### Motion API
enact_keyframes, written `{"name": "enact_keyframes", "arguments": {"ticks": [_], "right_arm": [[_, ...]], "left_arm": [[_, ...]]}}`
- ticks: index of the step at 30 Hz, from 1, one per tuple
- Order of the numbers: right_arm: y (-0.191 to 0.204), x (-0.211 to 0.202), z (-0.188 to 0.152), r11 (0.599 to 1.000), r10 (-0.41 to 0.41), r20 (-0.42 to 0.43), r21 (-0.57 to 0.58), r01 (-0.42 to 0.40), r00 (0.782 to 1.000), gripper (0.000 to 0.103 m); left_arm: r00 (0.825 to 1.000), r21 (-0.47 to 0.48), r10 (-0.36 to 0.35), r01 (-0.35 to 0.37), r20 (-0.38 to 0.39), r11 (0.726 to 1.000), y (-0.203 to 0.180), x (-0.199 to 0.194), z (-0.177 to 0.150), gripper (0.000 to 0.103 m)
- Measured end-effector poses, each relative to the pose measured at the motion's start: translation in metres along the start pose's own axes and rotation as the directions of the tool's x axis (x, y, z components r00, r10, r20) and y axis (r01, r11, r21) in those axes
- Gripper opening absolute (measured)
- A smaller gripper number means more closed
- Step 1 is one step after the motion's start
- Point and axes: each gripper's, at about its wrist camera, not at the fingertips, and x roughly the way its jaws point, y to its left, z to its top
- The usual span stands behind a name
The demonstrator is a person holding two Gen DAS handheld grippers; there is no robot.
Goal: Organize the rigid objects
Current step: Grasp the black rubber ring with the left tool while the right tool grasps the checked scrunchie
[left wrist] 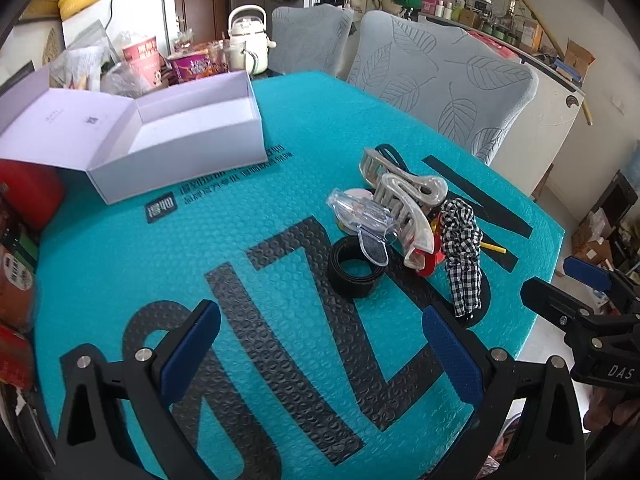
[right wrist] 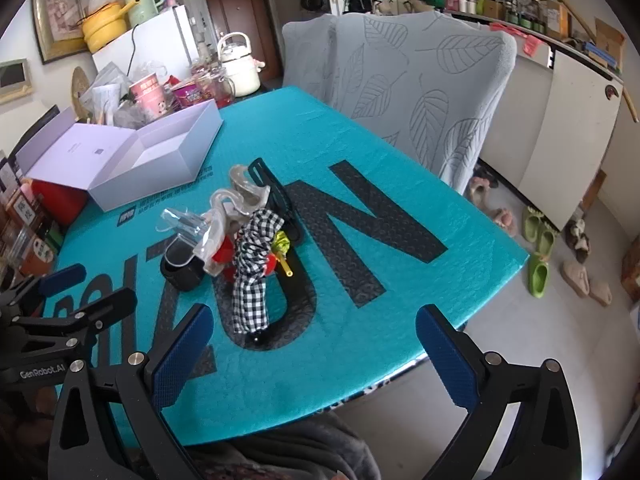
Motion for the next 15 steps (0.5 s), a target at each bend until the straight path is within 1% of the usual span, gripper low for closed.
{"name": "enact_keyframes", "arguments": {"ticks": [2, 4, 7, 10, 12, 15], "right_arm": [[-0.001, 0.004, 0.001, 1.000, 0.008, -0.009, -0.005, -0.008, 1.000, 0.103], [-0.003, 0.008, 0.002, 1.000, 0.018, -0.014, -0.011, -0.018, 1.000, 0.103], [-0.005, 0.015, 0.004, 0.999, 0.027, -0.023, -0.017, -0.028, 0.999, 0.103], [-0.008, 0.022, 0.007, 0.999, 0.034, -0.033, -0.014, -0.034, 0.999, 0.103], [-0.010, 0.026, 0.008, 0.999, 0.036, -0.041, -0.010, -0.036, 0.999, 0.103], [-0.012, 0.029, 0.011, 0.999, 0.040, -0.045, -0.008, -0.040, 0.998, 0.103]], "left_arm": [[1.000, -0.006, 0.004, -0.004, -0.019, 1.000, 0.001, 0.007, 0.001, 0.103], [1.000, -0.006, 0.005, -0.005, -0.021, 1.000, 0.001, 0.011, 0.002, 0.103], [1.000, -0.004, -0.010, 0.009, -0.027, 1.000, 0.000, 0.019, 0.005, 0.102], [0.999, 0.019, 0.007, -0.006, -0.049, 1.000, -0.005, 0.030, 0.009, 0.102], [0.998, 0.033, 0.006, -0.004, -0.058, 0.999, -0.008, 0.036, 0.011, 0.096], [0.996, 0.032, -0.021, 0.024, -0.089, 0.999, -0.009, 0.048, 0.013, 0.089]]}}
